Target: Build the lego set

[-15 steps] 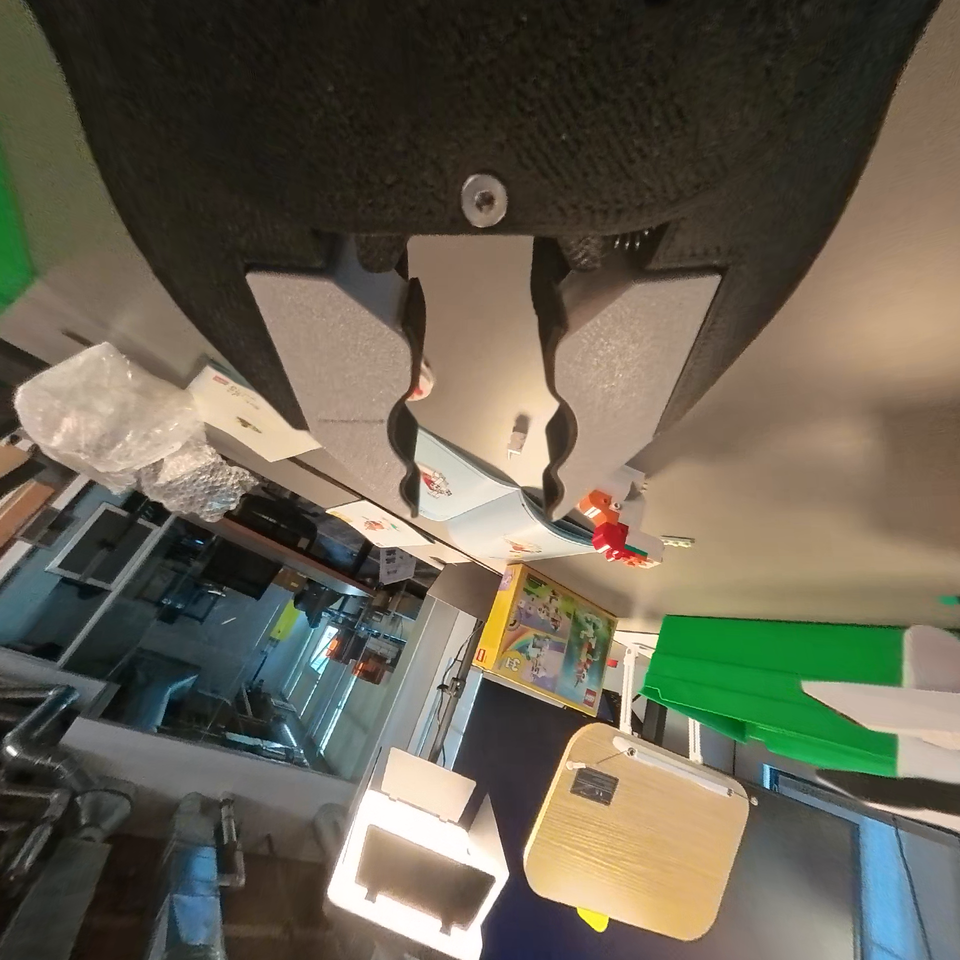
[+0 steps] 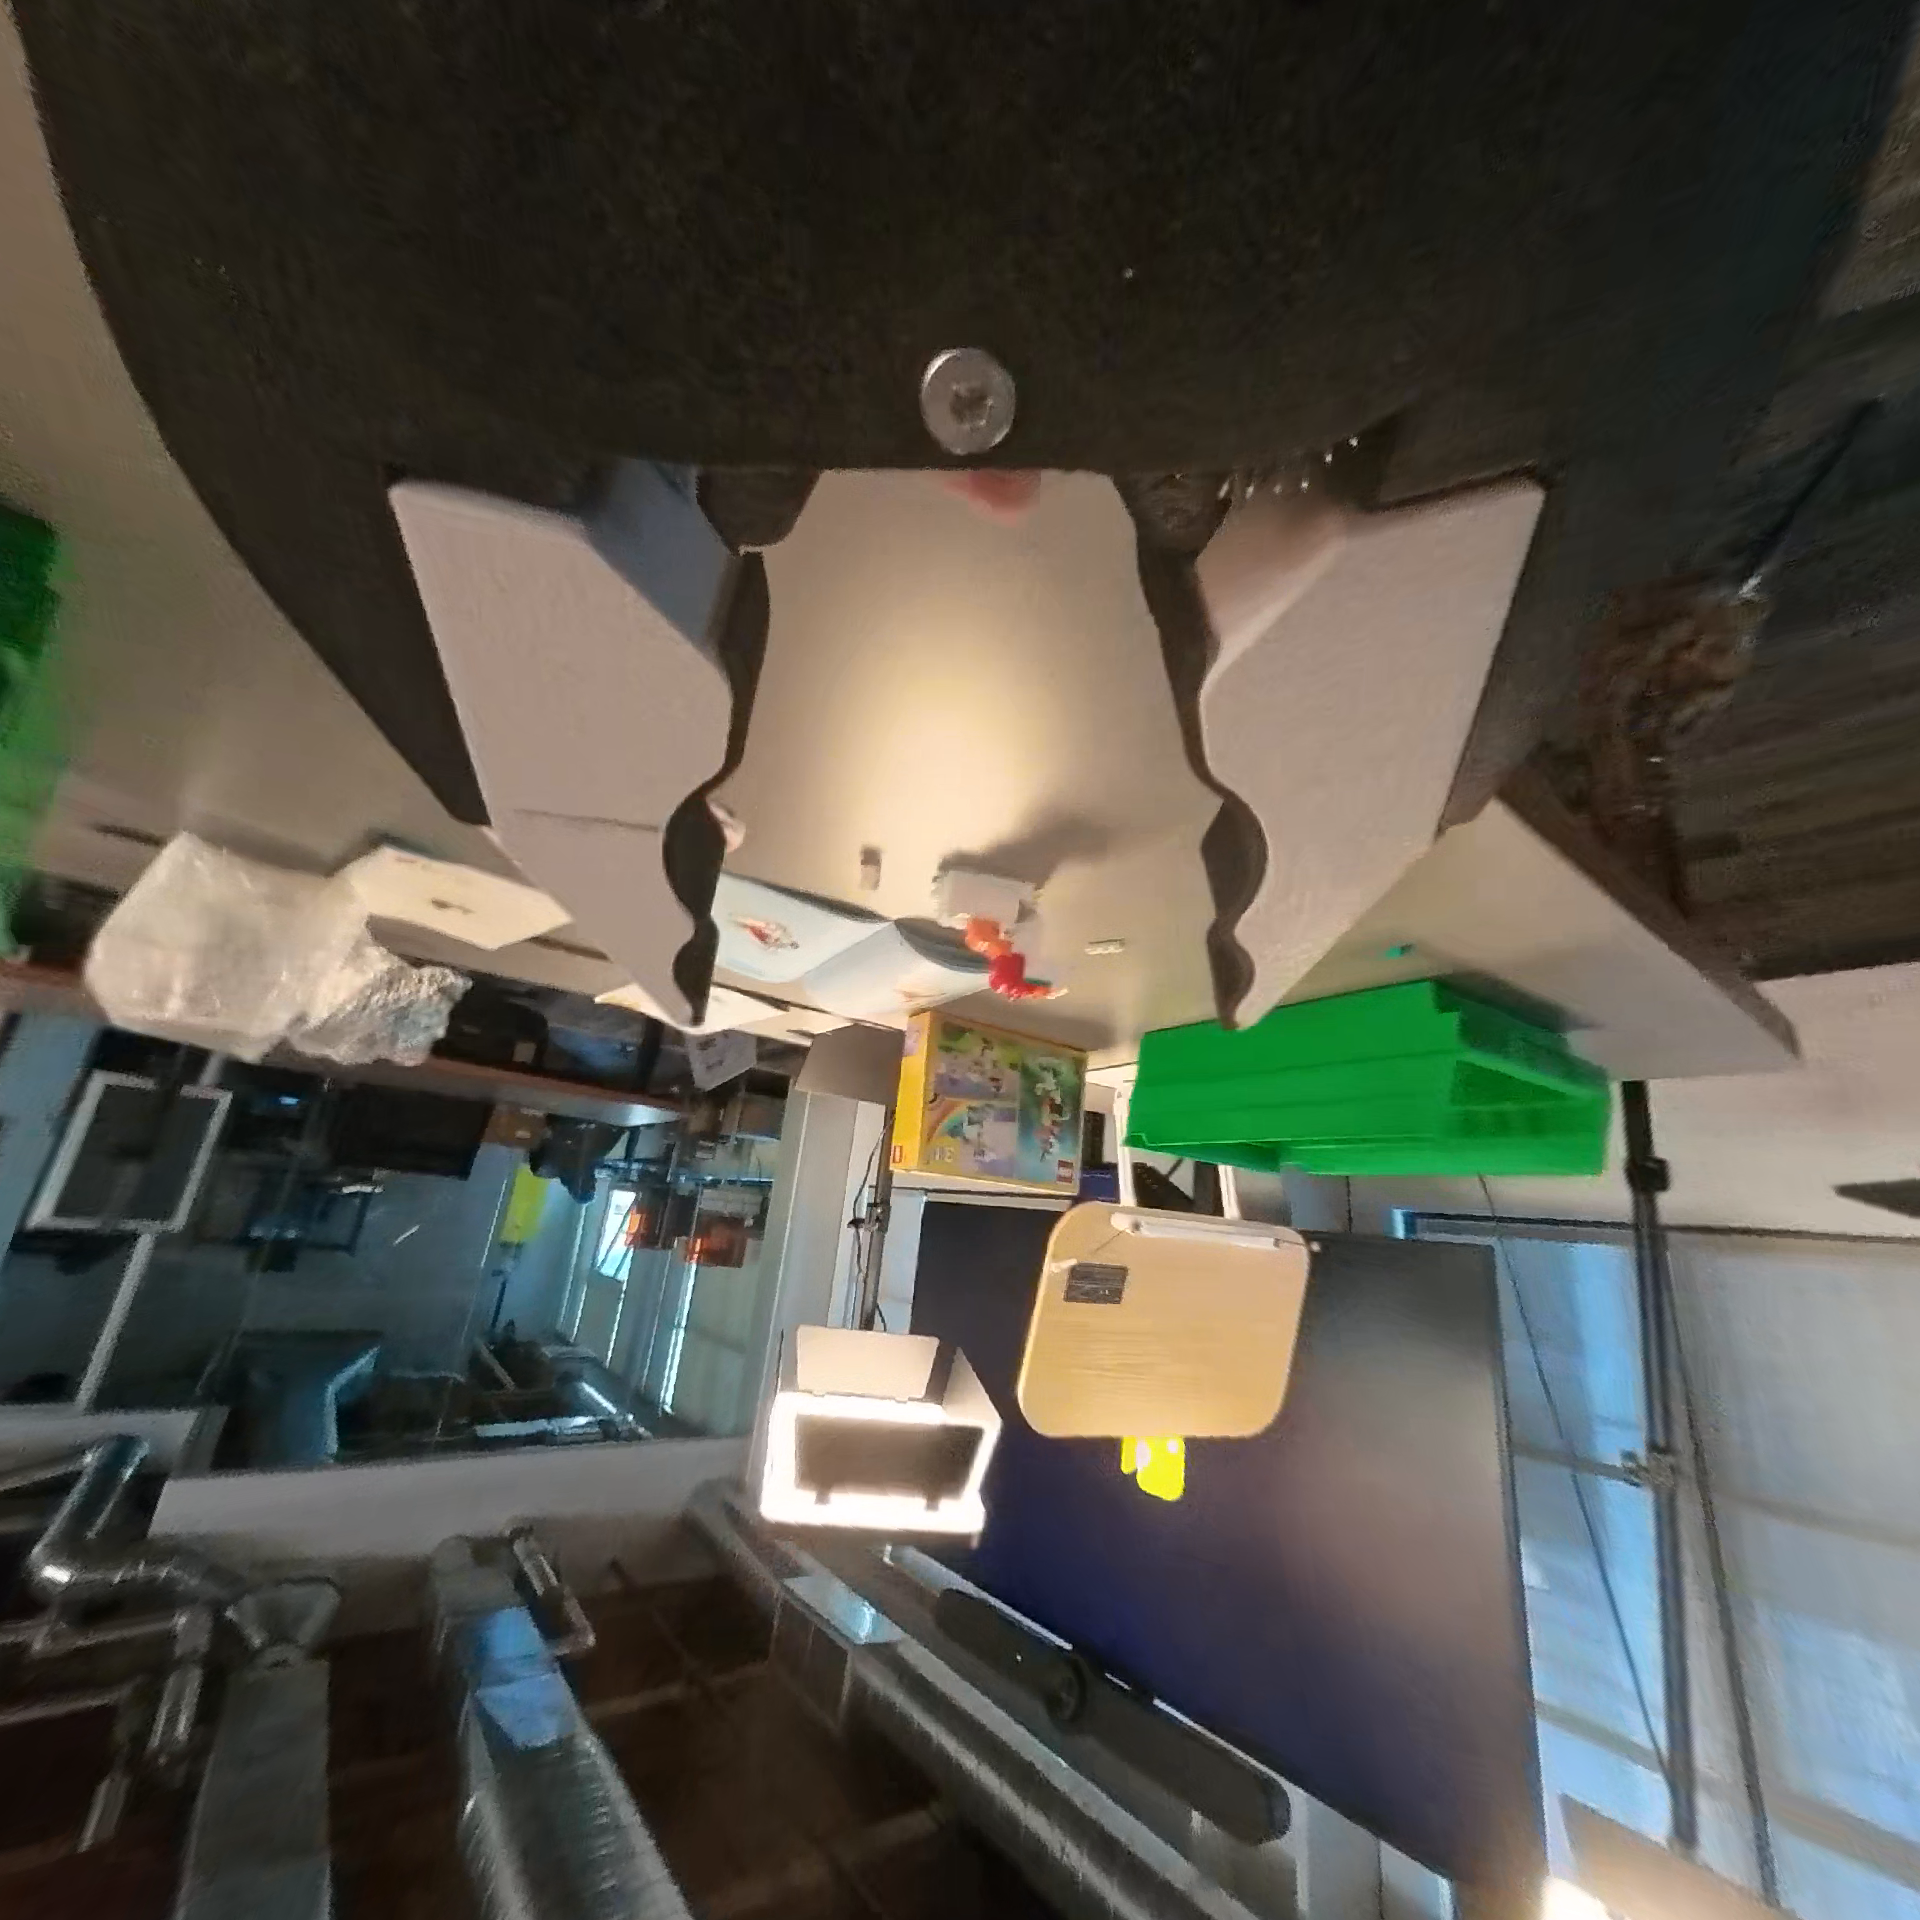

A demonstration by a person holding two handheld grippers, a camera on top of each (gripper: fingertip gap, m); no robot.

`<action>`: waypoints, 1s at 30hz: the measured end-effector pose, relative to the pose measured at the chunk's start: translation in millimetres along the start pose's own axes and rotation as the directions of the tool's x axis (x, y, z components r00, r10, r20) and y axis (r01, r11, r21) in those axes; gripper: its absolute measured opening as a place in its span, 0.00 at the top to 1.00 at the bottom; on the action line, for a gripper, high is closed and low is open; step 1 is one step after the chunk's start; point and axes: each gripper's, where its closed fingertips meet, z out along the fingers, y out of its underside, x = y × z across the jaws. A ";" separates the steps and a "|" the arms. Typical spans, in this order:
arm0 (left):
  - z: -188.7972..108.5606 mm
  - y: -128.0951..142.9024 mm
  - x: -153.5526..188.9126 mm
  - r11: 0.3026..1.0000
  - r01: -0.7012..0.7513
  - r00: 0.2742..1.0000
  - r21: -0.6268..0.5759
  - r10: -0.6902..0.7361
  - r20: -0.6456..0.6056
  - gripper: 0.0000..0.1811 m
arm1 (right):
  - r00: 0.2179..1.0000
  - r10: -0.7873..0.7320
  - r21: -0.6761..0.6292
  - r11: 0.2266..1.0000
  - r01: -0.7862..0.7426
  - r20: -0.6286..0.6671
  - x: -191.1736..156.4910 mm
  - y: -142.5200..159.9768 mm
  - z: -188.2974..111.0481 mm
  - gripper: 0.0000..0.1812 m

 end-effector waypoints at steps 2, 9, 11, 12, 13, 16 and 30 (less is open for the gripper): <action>-32.2 -4.6 -3.0 1.000 0.018 1.000 0.003 -0.018 0.019 0.35 | 1.000 -0.010 -0.024 1.000 0.010 0.004 -6.8 -9.5 -23.4 0.46; -101.9 -0.7 -3.4 0.998 -0.037 0.997 -0.050 0.041 0.072 0.28 | 0.992 -0.121 -0.077 0.990 0.118 -0.035 -15.2 -55.7 -81.1 0.44; -112.0 -1.2 -1.7 0.998 -0.051 0.995 -0.044 0.054 0.087 0.27 | 0.989 -0.136 -0.086 0.988 0.131 -0.061 -12.0 -64.1 -91.6 0.43; -115.4 -0.9 0.1 0.998 -0.044 0.995 -0.042 0.048 0.087 0.25 | 0.988 -0.133 -0.086 0.988 0.127 -0.073 -10.8 -67.3 -95.4 0.43; -118.1 -0.6 2.3 0.999 -0.031 0.996 -0.036 0.034 0.084 0.24 | 0.989 -0.123 -0.082 0.990 0.116 -0.077 -10.8 -70.2 -98.2 0.43; -123.0 -3.0 5.3 1.000 0.003 0.997 -0.003 -0.003 0.076 0.21 | 0.992 -0.099 -0.082 0.992 0.093 -0.076 -12.4 -74.9 -100.0 0.43; -140.4 -33.0 15.9 0.979 -0.110 0.993 0.172 0.101 0.061 0.16 | 0.993 -0.084 -0.084 0.992 0.090 0.081 -54.4 -92.0 -52.6 0.43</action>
